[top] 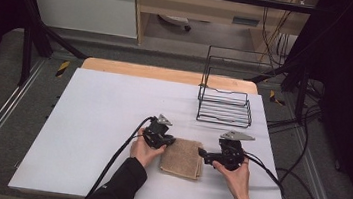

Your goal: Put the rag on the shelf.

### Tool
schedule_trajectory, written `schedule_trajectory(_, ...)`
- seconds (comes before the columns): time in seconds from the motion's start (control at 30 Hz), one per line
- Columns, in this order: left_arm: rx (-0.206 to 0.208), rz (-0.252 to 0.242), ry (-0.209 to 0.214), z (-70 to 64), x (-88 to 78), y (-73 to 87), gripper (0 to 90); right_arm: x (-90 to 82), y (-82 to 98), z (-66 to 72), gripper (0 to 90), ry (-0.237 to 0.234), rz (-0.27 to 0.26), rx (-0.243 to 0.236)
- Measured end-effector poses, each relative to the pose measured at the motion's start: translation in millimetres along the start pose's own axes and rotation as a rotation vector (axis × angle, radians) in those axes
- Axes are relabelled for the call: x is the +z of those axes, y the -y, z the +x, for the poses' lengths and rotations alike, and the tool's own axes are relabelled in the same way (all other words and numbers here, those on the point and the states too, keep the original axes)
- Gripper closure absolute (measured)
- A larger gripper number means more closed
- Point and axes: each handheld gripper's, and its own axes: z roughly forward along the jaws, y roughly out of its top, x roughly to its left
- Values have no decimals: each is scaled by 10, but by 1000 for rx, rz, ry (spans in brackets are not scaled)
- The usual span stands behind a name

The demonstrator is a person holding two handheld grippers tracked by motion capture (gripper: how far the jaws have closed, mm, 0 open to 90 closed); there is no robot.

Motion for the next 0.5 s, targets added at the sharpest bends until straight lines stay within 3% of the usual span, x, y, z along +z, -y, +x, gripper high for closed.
schedule_trajectory(0.1,14,1,-8,-10,-1,0,816,111,-56,5,140,2,13,0)
schedule_trajectory(0.23,16,0,-3,-4,0,0,815,260,-77,-31,281,2,39,18)
schedule_trajectory(0.5,45,1,2,4,-1,1,815,367,-53,-46,461,-17,104,18)
